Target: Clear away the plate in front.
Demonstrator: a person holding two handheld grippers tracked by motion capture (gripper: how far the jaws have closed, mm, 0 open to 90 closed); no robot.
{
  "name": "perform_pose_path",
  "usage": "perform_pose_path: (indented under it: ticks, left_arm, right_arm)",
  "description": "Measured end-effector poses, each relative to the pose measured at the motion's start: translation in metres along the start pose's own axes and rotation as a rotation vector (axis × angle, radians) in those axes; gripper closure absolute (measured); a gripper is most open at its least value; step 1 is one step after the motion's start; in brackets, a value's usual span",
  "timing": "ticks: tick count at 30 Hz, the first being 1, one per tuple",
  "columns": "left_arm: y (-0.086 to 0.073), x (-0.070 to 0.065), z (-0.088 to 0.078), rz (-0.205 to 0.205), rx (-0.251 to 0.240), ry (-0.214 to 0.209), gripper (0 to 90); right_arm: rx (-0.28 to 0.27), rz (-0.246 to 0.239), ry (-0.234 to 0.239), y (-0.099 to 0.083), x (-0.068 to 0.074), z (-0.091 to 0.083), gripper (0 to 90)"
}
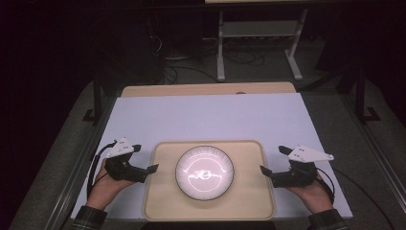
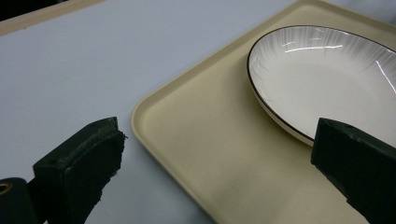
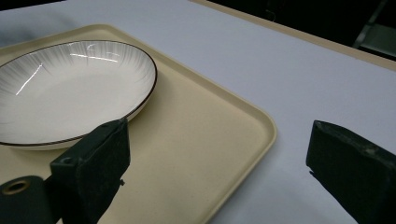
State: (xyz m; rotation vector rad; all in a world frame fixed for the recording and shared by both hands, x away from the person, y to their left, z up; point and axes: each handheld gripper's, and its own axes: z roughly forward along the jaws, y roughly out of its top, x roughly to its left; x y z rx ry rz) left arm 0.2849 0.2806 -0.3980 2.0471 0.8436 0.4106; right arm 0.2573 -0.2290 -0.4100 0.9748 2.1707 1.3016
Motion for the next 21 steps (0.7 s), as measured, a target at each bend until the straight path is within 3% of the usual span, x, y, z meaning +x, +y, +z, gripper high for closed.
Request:
perform_pose_path:
  ticks: [8, 16, 21]
  left_arm:
    - [-0.020, 0.006, -0.007, -0.008, 0.000, 0.028, 1.2]
    - [-0.022, 0.010, -0.009, -0.005, -0.013, 0.044, 1.2]
    - [-0.026, 0.015, -0.007, -0.019, 0.024, 0.058, 1.3]
  right_arm:
    - [0.009, 0.005, -0.004, -0.003, -0.003, -0.002, 5.5]
    - [0.015, 0.006, -0.001, -0.005, -0.004, -0.001, 5.5]
    - [0.037, 0.007, -0.020, -0.009, -0.009, 0.002, 5.5]
